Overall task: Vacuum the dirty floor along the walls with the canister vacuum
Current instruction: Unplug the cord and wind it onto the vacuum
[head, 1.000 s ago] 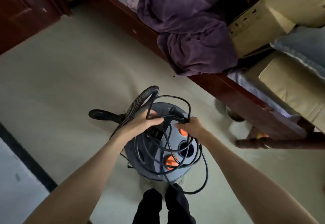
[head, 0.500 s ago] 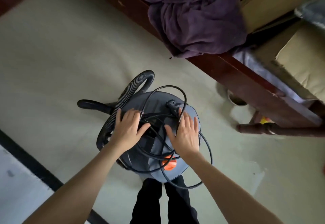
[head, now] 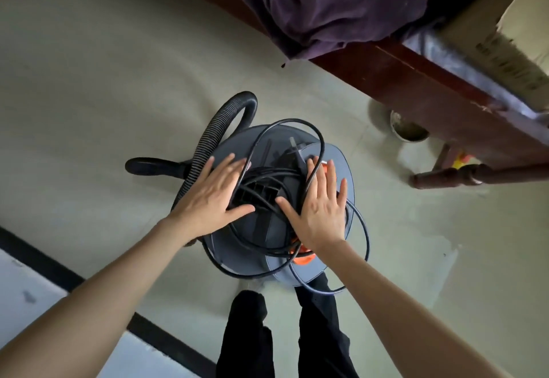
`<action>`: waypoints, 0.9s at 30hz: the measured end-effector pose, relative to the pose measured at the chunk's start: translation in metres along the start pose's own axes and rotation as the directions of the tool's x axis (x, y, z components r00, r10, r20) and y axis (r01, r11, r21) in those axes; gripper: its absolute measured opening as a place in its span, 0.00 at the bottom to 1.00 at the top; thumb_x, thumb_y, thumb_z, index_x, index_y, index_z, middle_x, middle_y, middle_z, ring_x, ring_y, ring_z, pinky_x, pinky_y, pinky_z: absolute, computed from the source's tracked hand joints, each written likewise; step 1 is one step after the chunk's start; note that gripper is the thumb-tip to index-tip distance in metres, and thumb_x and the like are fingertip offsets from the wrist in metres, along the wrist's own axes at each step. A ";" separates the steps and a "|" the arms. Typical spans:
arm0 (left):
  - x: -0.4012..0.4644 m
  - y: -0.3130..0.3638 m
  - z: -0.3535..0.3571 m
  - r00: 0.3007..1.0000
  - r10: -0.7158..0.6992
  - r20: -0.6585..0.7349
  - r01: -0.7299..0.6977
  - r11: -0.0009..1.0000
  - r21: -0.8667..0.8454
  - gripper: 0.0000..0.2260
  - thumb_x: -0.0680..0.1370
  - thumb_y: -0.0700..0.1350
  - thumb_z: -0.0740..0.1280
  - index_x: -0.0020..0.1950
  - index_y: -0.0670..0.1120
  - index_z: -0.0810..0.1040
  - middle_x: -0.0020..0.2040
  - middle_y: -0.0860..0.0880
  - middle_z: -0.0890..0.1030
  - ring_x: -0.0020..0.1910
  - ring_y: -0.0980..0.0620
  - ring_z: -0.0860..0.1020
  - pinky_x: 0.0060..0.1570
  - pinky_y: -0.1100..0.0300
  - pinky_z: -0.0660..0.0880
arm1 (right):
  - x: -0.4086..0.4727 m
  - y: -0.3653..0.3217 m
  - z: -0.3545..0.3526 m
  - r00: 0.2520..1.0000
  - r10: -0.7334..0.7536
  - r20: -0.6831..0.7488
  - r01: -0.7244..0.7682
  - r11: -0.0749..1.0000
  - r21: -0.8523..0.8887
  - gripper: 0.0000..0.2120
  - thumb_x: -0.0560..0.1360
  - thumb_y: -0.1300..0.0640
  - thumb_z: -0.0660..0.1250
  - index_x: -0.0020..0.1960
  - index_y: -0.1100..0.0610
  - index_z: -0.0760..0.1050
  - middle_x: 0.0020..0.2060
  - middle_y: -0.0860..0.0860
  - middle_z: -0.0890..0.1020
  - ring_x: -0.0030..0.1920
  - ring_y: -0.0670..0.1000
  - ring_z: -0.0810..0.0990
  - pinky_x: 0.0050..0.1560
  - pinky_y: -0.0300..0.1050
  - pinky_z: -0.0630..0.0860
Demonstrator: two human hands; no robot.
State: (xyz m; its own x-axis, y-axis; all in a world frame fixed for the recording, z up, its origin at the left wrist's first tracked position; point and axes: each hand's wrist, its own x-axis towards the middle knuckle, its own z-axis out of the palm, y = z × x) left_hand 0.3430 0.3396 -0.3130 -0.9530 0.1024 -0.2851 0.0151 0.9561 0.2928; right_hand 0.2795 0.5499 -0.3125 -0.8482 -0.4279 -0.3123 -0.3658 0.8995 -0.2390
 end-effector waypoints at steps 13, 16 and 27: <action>0.009 0.044 0.016 0.999 -0.030 -0.044 0.031 0.999 0.017 0.33 0.73 0.60 0.56 0.63 0.33 0.74 0.58 0.38 0.79 0.62 0.39 0.76 0.60 0.41 0.72 | -0.013 0.009 -0.014 0.974 0.222 0.039 -0.225 0.968 0.110 0.43 0.76 0.32 0.56 0.79 0.57 0.47 0.79 0.46 0.40 0.78 0.53 0.34 0.75 0.60 0.36; 0.015 0.075 0.021 0.999 -0.029 -0.028 0.030 0.999 0.022 0.34 0.74 0.61 0.55 0.64 0.33 0.73 0.59 0.38 0.79 0.61 0.40 0.77 0.58 0.43 0.73 | -0.022 0.040 -0.017 0.977 0.212 0.038 -0.215 0.972 0.098 0.45 0.76 0.32 0.55 0.80 0.56 0.41 0.79 0.47 0.39 0.78 0.52 0.34 0.76 0.59 0.37; 0.032 0.230 0.046 0.970 0.033 0.240 -0.007 0.994 -0.110 0.34 0.81 0.59 0.48 0.77 0.37 0.44 0.77 0.42 0.54 0.76 0.46 0.54 0.73 0.51 0.53 | -0.070 0.192 -0.061 0.977 0.200 0.068 -0.188 0.970 -0.153 0.50 0.70 0.24 0.46 0.79 0.54 0.37 0.79 0.52 0.40 0.78 0.55 0.38 0.74 0.61 0.35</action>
State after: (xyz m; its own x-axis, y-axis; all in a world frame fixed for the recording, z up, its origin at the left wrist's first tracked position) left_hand 0.3300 0.5757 -0.2962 -0.8516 0.1973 -0.4857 -0.0115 0.9193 0.3934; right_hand 0.2449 0.7578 -0.2807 -0.8762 -0.2441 -0.4156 -0.2541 0.9666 -0.0321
